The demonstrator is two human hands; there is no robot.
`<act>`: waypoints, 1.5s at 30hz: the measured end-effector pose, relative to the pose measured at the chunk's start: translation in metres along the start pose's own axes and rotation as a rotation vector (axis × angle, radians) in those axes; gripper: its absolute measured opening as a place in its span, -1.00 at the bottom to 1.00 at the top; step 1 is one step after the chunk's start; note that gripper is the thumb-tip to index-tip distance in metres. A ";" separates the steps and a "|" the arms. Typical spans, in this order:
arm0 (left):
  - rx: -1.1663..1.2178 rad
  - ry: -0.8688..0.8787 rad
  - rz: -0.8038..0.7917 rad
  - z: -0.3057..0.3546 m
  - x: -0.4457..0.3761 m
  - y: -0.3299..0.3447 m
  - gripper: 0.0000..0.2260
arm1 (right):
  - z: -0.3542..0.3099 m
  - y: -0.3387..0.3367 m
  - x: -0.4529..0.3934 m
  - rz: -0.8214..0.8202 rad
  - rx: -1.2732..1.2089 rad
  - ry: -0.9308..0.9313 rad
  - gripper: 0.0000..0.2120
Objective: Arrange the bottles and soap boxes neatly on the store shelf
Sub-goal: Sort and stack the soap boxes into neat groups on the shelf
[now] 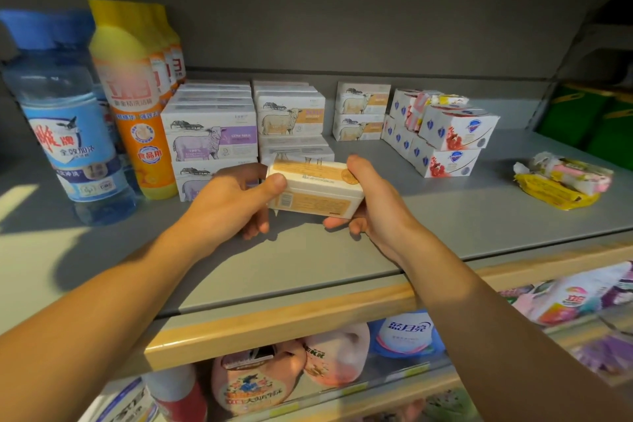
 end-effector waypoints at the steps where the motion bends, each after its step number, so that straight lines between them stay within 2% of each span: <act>1: 0.013 -0.002 -0.003 0.000 -0.001 0.000 -0.52 | 0.000 0.000 0.000 0.006 -0.002 -0.006 -0.37; 7: 0.104 0.007 -0.087 -0.005 -0.003 0.002 -0.66 | 0.004 -0.003 0.000 0.090 -0.014 -0.060 -0.35; 10: 0.148 0.002 -0.100 -0.006 -0.004 0.001 -0.73 | 0.004 -0.003 0.001 0.117 -0.007 -0.110 -0.42; 15: 0.318 -0.046 -0.112 -0.008 -0.006 0.000 -0.61 | 0.001 0.001 0.006 0.123 -0.033 -0.198 -0.53; 17: 0.379 -0.047 -0.108 -0.010 -0.008 -0.001 -0.66 | 0.001 0.001 0.008 0.121 -0.018 -0.271 -0.59; 19: 0.396 -0.037 -0.101 -0.012 -0.011 -0.001 -0.71 | 0.001 0.002 0.010 0.091 0.001 -0.338 -0.53; 23: 0.358 -0.016 -0.081 -0.012 -0.010 0.000 -0.48 | -0.001 0.006 0.014 0.068 0.150 -0.453 -0.36; 26: 0.269 0.037 0.004 -0.008 -0.009 -0.002 -0.59 | -0.004 0.008 0.015 0.067 0.290 -0.491 -0.27; 28: 0.136 0.116 0.067 -0.003 -0.008 -0.005 -0.65 | -0.005 0.008 0.015 0.092 0.353 -0.502 -0.31; 31: 0.033 0.224 0.090 0.005 -0.003 -0.004 -0.61 | -0.008 0.006 0.017 0.145 0.442 -0.534 -0.42; 39: 0.113 0.224 0.087 0.003 -0.002 0.000 -0.57 | -0.010 0.009 0.020 0.218 0.595 -0.605 -0.55; 43: 0.015 0.181 0.143 -0.002 -0.007 -0.004 -0.60 | -0.017 -0.002 0.022 0.288 0.570 -0.652 -0.55; 45: -0.166 0.178 0.177 -0.006 -0.009 -0.005 -0.72 | -0.027 -0.014 0.018 0.328 0.592 -0.656 -0.55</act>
Point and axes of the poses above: each hand's wrist, its own x-axis away from the middle knuckle, its own y-axis out of the palm, z = x × y, the point moved 3 cm from there along -x, towards the middle knuckle, and after that the axes turned 9 degrees about -y, right-handed, at the moved point
